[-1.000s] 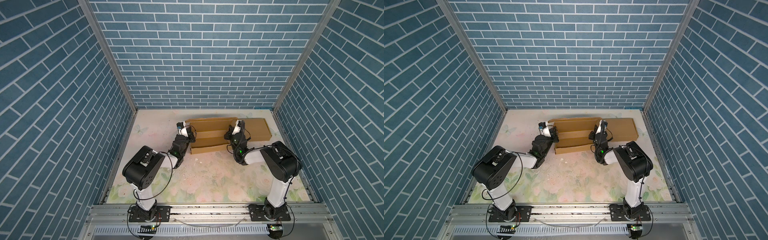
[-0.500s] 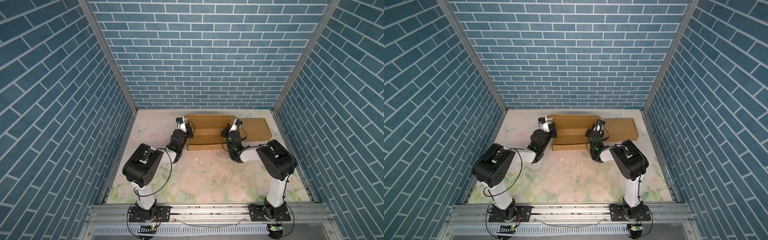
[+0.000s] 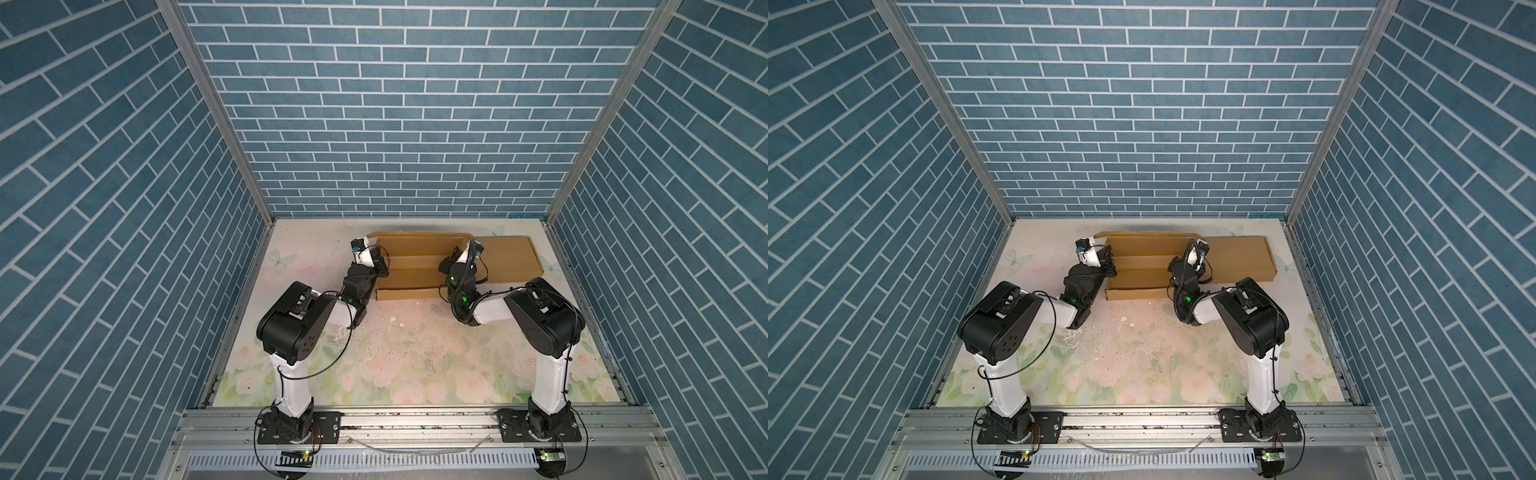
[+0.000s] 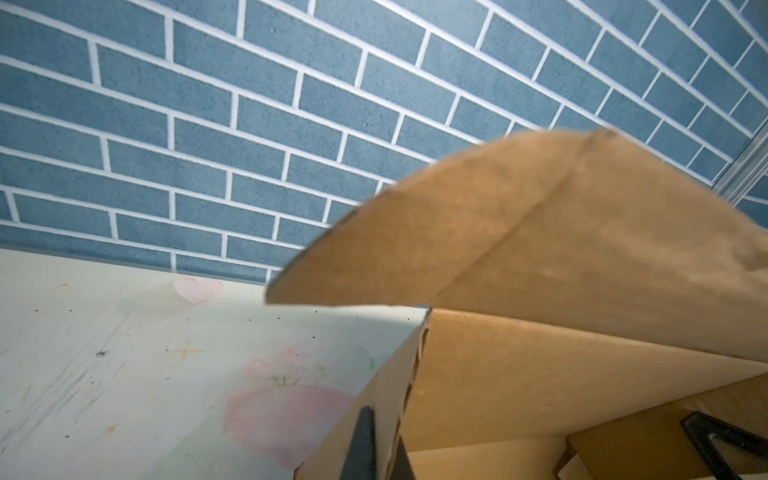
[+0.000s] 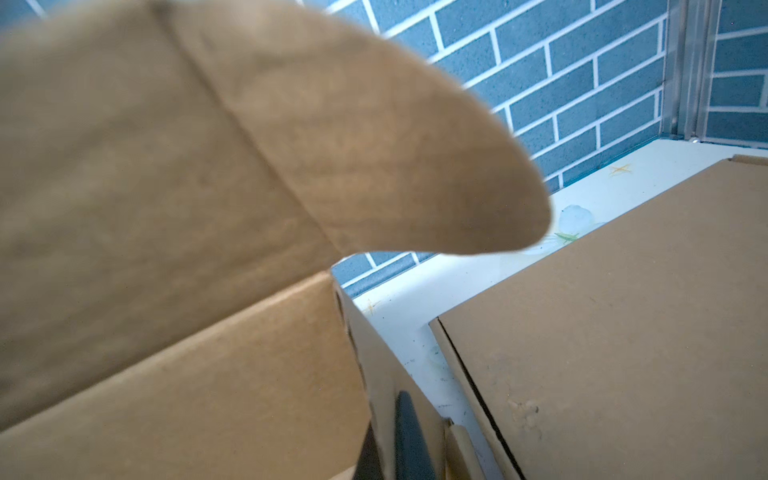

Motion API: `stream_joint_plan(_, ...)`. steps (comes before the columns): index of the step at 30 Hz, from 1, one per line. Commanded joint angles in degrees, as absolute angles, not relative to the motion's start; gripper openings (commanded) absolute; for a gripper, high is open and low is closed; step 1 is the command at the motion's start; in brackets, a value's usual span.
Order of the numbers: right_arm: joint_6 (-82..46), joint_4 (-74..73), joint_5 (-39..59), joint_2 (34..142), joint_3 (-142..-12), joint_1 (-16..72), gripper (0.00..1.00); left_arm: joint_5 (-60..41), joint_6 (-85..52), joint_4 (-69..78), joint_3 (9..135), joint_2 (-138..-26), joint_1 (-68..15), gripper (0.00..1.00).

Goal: Fold the paper box
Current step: 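Press the lid down onto the tray with both grippers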

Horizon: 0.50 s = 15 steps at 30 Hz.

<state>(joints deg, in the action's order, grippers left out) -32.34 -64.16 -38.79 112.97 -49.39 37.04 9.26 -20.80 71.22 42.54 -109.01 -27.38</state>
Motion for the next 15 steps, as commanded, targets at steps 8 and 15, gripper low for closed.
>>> stream_joint_plan(8,-30.7,-63.2,-30.5,110.1,-43.1,38.9,0.00,5.0,-21.4,78.2,34.0,-112.7,-29.6,0.00)
stream_joint_plan(15,-29.6,-55.9,-21.1,104.5,-41.1,37.3,0.00,5.5,-21.4,77.6,33.3,-112.1,-30.0,0.00)
